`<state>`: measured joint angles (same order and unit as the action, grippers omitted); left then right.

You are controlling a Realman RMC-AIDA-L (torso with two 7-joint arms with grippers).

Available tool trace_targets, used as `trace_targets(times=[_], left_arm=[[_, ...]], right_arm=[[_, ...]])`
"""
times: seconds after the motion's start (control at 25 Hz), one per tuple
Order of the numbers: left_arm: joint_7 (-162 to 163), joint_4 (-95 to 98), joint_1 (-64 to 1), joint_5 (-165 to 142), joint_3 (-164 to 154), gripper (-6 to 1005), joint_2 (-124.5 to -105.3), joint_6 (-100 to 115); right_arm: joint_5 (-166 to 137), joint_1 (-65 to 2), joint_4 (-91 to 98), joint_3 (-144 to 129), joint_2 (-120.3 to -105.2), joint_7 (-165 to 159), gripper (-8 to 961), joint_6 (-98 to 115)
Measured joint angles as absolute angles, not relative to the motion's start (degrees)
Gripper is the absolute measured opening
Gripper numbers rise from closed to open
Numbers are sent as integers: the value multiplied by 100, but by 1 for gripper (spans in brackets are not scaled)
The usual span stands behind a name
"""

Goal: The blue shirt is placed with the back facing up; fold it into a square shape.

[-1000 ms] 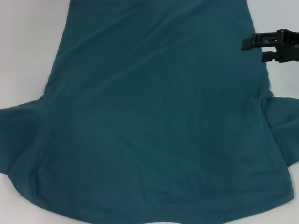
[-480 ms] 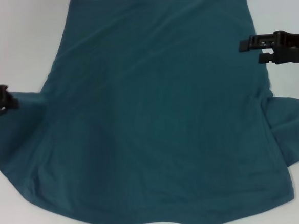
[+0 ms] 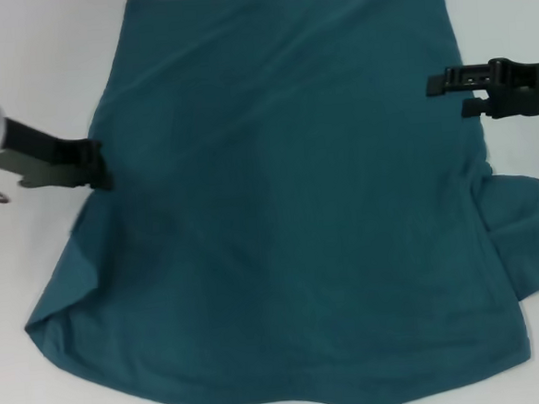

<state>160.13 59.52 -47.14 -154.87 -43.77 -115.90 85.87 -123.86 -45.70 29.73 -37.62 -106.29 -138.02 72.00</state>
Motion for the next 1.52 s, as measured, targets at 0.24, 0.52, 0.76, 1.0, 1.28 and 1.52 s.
trace_targets(times=[0.24, 0.52, 0.76, 1.0, 1.28, 1.52], left_arm=[[16057, 4903, -5049, -15477, -4320, 2, -11554, 7903], [14754, 4653, -4989, -14290, -4289, 2, -11518, 8196], [13762, 4700, -4760, -13325, -4177, 55, -11479, 8765], [14246, 4720, -4188, -13285, -3620, 359, -11385, 8647], [13893, 4721, -3421, -13141, -2983, 643, -11549, 9060], [13839, 4722, -3180, -13141, -2749, 754, -11618, 9050]], right_arm=[[-12395, -4569, 2978, -3762, -10664, -13812, 833, 7191], [-12418, -4521, 3040, -3853, -10683, -13590, 828, 7169], [-12424, -4535, 3120, -4052, -10713, -13407, 824, 7134], [-12634, -4474, 3348, -4210, -10697, -13329, 820, 7337], [-13289, -4232, 3688, -4146, -10483, -13580, 815, 8029], [-13272, -3888, 4004, -3979, -10462, -13928, 811, 8196]])
